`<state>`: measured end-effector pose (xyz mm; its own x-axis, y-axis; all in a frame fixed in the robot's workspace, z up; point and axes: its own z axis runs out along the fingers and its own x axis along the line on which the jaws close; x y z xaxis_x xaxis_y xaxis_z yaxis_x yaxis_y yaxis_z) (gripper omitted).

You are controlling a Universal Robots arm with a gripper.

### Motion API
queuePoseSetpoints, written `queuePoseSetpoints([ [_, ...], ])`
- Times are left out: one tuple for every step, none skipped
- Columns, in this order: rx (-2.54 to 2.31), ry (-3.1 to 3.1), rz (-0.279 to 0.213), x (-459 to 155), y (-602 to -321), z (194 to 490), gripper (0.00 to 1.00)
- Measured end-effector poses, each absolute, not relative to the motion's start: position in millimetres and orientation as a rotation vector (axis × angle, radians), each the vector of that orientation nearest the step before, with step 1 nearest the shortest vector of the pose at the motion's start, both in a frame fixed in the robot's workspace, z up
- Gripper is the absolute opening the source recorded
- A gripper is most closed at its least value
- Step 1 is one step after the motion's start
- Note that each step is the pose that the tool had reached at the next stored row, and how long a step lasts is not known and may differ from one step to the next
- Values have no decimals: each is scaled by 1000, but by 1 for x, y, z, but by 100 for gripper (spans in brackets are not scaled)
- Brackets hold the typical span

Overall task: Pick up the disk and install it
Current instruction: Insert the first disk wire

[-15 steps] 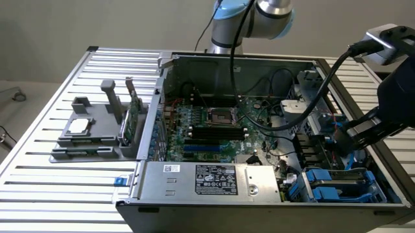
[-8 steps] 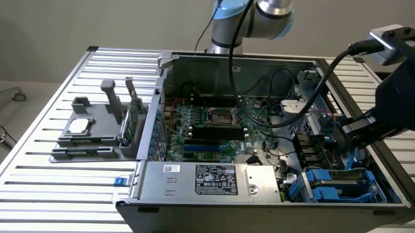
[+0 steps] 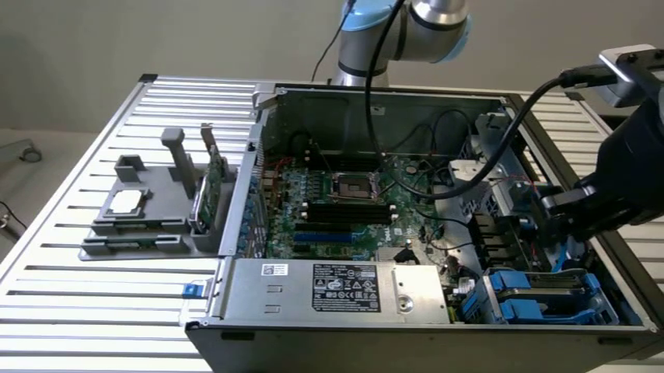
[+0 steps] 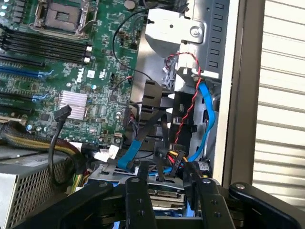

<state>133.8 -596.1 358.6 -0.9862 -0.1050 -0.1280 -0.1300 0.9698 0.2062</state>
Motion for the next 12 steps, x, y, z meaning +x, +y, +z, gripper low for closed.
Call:
queuePoseSetpoints([
  [-150, 3002, 324, 134, -596, 358, 42],
  [-125, 3002, 322, 134, -596, 358, 42],
  [-106, 3001, 321, 134, -596, 358, 42],
  [-89, 3001, 320, 134, -596, 358, 42],
  [-75, 3000, 318, 134, -596, 358, 42],
  [-64, 3000, 315, 134, -596, 358, 42],
  [-58, 3000, 312, 134, -596, 359, 42],
  [-56, 3000, 309, 134, -596, 359, 42],
  [-53, 3001, 305, 134, -596, 359, 42],
  [-51, 3001, 301, 133, -596, 359, 42],
  [-48, 3001, 296, 133, -596, 360, 42],
  [-44, 3002, 288, 133, -596, 360, 42],
])
